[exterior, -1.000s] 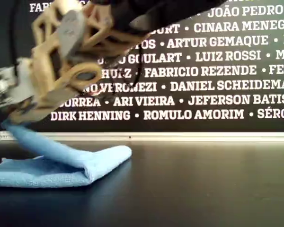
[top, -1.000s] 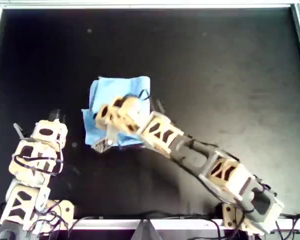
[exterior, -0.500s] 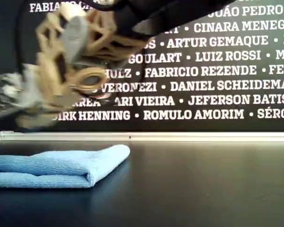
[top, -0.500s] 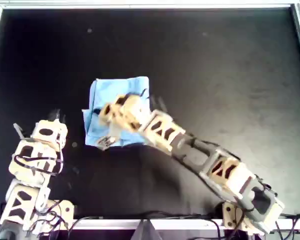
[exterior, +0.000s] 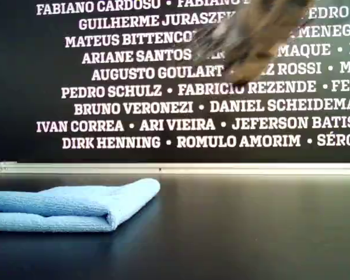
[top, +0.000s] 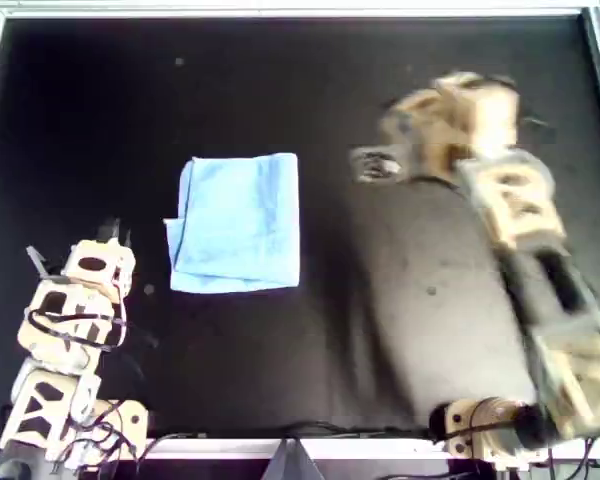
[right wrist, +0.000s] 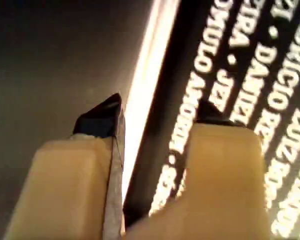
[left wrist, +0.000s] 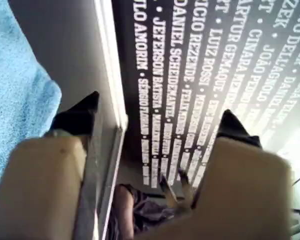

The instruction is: Fold a cloth

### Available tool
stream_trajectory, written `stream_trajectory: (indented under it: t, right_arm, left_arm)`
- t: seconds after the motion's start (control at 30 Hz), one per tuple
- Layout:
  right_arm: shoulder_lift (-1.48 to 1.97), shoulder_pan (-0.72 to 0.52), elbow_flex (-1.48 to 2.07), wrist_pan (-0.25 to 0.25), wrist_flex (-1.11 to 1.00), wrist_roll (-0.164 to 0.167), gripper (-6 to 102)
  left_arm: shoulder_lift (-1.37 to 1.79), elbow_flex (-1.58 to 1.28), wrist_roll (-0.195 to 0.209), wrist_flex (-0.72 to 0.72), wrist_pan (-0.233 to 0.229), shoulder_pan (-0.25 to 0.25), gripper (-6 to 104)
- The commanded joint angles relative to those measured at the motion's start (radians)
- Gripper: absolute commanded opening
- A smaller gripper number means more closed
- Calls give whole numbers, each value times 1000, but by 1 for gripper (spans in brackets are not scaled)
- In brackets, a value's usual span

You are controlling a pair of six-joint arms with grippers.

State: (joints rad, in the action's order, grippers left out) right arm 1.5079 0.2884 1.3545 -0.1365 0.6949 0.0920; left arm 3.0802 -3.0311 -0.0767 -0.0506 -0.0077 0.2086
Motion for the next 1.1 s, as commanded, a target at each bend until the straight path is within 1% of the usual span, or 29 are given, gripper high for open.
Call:
stream_trajectory:
  t: [0.0,0.07,0.13,0.2,0.3,0.37,0.53,0.63,0.7,0.83,0.93,1.07]
  right_arm:
    - [356,-15,244,-14,20,5,36]
    - [502,-15,374,-14,20,5,27]
    - [638,-17,471,2,18,5,18]
    - [747,-20,548,3,18,5,9]
    - [913,-57,653,5,18,5,-3]
    - [1034,-120,726,5,18,5,-3]
    - [1361,-350,943,5,18,5,-1]
    - [1597,-448,1075,3,18,5,-1]
    - [1640,-477,1106,0,18,6,-1]
    - [1582,-463,1150,-12,18,3,-1]
    - [1586,-460,1206,-14,-2,-12,-1]
    - [1582,-459,1290,-15,-9,-15,-1]
  left_arm:
    - [20,9,-8,2,-2,-17,81]
    - [20,9,-8,2,-2,-20,81]
    - [20,9,-8,2,-2,-23,81]
    - [20,9,-8,2,-2,-23,81]
    - [20,9,-8,2,-2,-25,81]
    - [20,9,-8,2,-2,-25,81]
    - [20,9,-8,2,-2,-25,81]
    - [20,9,-8,2,-2,-25,81]
    - [20,9,-8,2,-2,-25,81]
    - [20,9,-8,2,-3,-26,81]
    - [20,9,-8,0,-8,-26,81]
    - [20,9,8,0,-71,-26,81]
